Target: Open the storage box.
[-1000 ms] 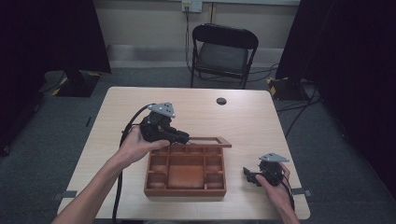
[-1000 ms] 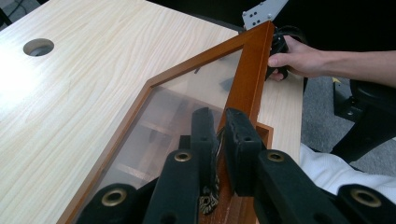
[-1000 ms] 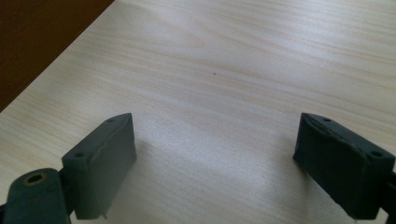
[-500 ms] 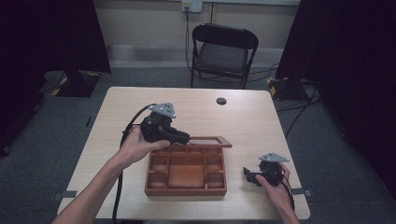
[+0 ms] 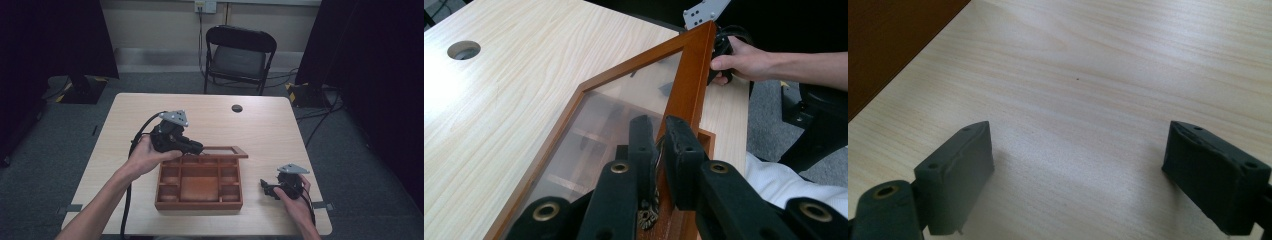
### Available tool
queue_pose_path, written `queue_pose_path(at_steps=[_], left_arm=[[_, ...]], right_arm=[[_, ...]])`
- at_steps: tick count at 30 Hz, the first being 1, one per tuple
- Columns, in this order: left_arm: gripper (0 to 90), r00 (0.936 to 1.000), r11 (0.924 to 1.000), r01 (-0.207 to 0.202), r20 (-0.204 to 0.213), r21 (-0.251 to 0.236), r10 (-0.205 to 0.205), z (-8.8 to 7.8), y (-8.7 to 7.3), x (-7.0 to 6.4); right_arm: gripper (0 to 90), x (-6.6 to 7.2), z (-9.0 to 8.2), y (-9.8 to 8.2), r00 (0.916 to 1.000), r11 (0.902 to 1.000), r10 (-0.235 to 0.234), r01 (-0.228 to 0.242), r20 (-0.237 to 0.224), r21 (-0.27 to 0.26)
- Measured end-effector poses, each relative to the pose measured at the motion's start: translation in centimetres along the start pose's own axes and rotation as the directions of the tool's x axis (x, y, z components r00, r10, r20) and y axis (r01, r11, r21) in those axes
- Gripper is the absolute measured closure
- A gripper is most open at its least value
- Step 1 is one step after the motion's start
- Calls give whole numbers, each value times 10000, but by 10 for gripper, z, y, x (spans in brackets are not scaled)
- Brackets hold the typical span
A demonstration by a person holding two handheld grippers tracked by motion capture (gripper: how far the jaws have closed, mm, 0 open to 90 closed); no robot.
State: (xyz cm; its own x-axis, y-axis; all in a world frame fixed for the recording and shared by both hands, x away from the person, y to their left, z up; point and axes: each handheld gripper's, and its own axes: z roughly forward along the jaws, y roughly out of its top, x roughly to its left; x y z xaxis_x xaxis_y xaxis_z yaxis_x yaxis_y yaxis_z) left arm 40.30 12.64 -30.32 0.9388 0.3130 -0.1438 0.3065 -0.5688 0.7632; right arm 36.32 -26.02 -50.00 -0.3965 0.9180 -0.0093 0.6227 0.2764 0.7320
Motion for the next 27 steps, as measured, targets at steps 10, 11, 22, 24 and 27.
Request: queue_pose_path(at_steps=[10, 11, 22, 24, 27], left_arm=[[826, 10000, 10000, 60, 1, -79, -60, 0, 0, 0], [826, 10000, 10000, 48, 4, -44, -48, 0, 0, 0], [826, 10000, 10000, 21, 27, -8, -21, 0, 0, 0], [826, 10000, 10000, 26, 8, -16, -26, 0, 0, 0], [826, 10000, 10000, 22, 19, -11, -22, 0, 0, 1]], right_arm=[[117, 0, 0, 0, 10000, 10000, -2, 2, 1, -1], [117, 0, 0, 0, 10000, 10000, -2, 2, 1, -2], [117, 0, 0, 0, 10000, 10000, -2, 2, -1, 1], [117, 0, 0, 0, 10000, 10000, -5, 5, -1, -2], [117, 0, 0, 0, 10000, 10000, -1, 1, 2, 0]])
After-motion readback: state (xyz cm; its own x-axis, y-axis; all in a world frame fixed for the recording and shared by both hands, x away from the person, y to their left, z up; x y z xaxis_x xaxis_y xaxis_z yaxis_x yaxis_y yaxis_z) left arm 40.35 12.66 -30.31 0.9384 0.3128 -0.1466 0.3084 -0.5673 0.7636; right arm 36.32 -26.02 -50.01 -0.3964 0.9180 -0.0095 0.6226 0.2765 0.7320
